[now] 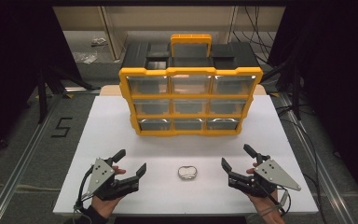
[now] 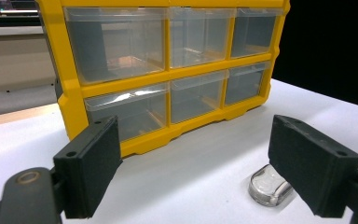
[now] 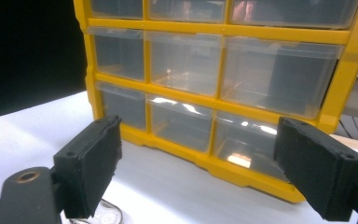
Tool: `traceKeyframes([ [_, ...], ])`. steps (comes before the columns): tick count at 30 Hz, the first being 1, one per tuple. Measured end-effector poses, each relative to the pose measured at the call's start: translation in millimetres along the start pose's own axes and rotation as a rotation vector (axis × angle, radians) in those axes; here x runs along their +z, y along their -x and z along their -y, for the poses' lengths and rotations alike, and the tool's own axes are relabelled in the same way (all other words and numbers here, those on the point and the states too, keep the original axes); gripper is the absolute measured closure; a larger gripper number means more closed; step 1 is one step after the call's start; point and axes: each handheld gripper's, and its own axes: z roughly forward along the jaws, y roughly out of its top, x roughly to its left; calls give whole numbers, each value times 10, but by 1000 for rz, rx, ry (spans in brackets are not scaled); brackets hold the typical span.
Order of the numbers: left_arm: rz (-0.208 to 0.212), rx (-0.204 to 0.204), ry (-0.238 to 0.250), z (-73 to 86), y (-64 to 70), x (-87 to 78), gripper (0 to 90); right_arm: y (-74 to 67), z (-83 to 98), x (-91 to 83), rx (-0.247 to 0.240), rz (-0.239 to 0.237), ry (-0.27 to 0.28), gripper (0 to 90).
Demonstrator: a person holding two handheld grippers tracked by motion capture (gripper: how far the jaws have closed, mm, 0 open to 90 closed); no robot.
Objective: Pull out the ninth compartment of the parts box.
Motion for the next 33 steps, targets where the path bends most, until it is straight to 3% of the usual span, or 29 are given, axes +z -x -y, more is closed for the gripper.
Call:
traceKeyframes([
  [10,1,1,-1,0,0,1,164,-2,-9,-15,1,7,14,150],
  [18,-2,3,-1,2,3,4,163,-32,-16,13,-58,10,-1,154],
  [27,3,6,-1,2,6,1,163,-86,-43,105,-255,27,-17,159],
  [33,2,6,-3,3,11,9,163,-85,-48,135,-310,35,-15,166],
])
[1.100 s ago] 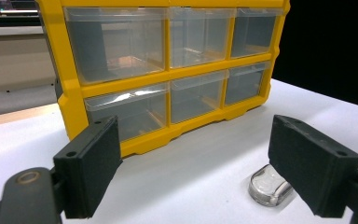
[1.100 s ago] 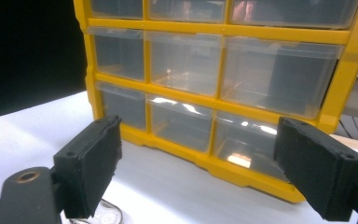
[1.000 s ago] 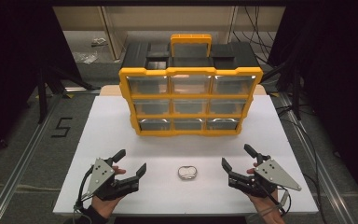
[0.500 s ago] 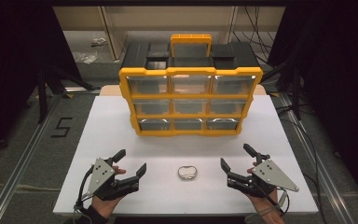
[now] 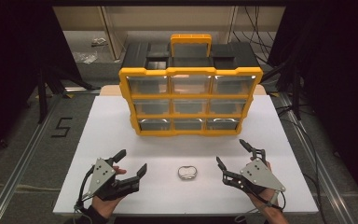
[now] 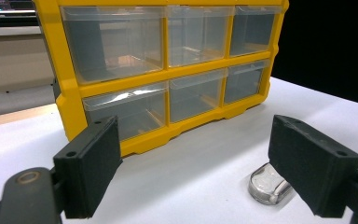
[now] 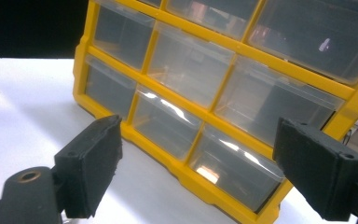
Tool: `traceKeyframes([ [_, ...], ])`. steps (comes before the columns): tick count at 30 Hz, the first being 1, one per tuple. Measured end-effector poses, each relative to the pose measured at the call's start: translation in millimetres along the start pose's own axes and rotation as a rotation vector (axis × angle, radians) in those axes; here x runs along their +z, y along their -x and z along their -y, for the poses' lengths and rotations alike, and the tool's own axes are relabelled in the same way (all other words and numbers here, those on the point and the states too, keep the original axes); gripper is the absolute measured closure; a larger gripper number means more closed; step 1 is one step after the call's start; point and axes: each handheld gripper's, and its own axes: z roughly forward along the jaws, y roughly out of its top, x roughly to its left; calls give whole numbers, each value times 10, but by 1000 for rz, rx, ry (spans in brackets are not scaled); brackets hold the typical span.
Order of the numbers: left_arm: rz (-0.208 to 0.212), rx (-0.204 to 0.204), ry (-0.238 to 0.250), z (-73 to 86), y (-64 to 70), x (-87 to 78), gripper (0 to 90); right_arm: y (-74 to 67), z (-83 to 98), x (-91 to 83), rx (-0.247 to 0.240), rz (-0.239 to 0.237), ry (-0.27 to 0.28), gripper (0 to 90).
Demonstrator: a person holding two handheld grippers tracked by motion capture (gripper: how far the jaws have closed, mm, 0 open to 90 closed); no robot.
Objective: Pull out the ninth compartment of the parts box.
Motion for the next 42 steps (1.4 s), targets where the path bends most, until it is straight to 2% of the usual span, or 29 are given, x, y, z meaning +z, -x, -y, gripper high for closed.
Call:
traceKeyframes([
  [3,1,-1,1,-1,1,1,163,36,11,29,-13,15,-6,169],
  [9,3,2,0,-4,2,3,164,133,56,176,-114,63,-45,176],
  [13,1,-1,0,-3,-3,2,164,162,73,265,-158,71,-69,185],
  [19,4,2,-2,-3,1,5,164,155,94,375,-303,112,-91,200],
  [21,5,4,-1,-4,2,3,163,160,114,409,-332,115,-103,208],
  [32,6,3,0,-5,3,6,163,148,172,578,-464,138,-139,244],
  [37,6,2,0,-4,2,8,163,171,188,663,-512,159,-145,249],
  [39,6,3,1,-4,2,7,163,179,203,691,-545,170,-151,254],
  [42,6,2,1,-4,0,6,164,191,214,729,-566,175,-157,257],
])
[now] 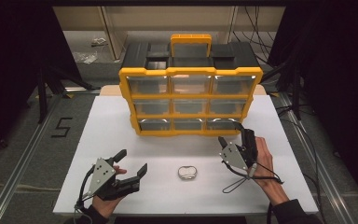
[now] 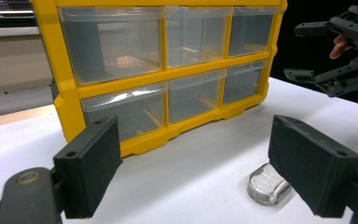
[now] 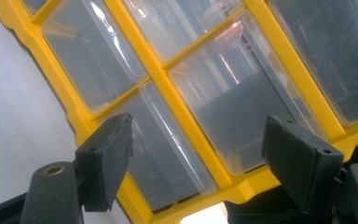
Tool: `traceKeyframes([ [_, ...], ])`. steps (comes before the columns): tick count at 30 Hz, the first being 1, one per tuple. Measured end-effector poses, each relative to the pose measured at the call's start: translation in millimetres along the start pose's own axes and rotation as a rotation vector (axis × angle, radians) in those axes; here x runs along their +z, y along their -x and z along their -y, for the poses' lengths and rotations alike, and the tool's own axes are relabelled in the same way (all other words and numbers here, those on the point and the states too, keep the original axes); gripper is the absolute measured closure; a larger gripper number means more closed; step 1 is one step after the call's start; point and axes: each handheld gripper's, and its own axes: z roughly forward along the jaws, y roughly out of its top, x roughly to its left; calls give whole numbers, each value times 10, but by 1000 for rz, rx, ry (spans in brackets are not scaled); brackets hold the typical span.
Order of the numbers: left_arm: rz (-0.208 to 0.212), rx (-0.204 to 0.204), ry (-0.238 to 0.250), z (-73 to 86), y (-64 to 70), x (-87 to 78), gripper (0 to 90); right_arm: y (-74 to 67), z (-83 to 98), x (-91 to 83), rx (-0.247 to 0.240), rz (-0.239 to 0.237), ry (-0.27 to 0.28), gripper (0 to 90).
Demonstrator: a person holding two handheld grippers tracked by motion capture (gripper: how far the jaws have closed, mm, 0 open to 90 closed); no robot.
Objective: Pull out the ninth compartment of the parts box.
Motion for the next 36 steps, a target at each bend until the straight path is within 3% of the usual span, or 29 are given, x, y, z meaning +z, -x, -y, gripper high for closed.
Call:
traceKeyframes([
  [12,1,0,-2,0,3,3,163,-39,50,161,-49,5,-28,280],
  [19,2,-2,2,0,3,3,163,-77,69,223,-138,26,-32,302],
  [22,2,-2,4,-1,5,3,163,-66,64,261,-142,33,-36,312],
  [26,2,0,1,0,-1,2,163,-86,84,321,-194,37,-42,324],
  [31,3,-2,1,0,2,2,163,-106,110,377,-203,34,-50,338],
  [36,4,-2,0,0,3,3,163,-125,113,425,-246,43,-53,353],
])
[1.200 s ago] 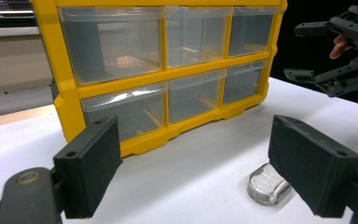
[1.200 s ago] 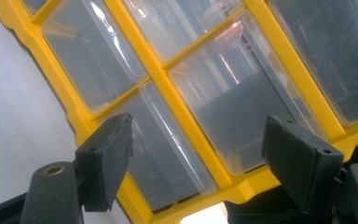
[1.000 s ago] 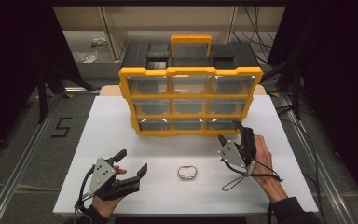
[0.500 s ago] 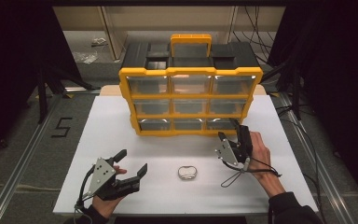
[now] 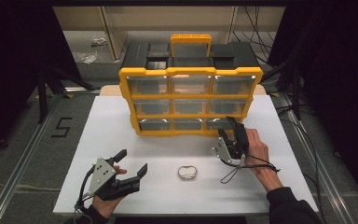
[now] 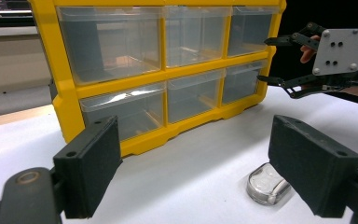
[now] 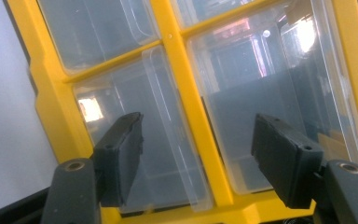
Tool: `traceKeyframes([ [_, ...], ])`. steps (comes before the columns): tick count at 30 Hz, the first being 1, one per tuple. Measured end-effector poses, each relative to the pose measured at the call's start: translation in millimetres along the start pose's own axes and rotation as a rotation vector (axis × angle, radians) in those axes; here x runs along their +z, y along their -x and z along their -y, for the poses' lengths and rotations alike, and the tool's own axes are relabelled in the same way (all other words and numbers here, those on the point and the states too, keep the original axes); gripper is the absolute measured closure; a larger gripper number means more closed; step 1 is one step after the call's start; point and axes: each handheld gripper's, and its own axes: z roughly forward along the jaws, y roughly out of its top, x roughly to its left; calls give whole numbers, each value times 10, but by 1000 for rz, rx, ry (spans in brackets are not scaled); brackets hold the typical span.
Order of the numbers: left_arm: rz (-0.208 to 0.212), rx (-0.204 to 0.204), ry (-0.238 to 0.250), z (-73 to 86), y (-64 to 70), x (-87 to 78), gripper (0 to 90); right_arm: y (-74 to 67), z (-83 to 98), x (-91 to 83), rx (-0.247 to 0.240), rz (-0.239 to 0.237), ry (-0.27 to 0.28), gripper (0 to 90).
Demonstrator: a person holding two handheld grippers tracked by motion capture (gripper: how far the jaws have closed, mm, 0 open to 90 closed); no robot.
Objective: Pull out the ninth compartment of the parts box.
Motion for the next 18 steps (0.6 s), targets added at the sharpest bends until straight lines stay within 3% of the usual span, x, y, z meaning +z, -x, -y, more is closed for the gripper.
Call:
traceKeyframes([
  [7,0,0,1,0,-2,-2,163,-29,-2,65,-76,2,-7,387],
  [18,0,0,1,0,-1,-2,163,-68,21,128,-99,0,-14,418],
])
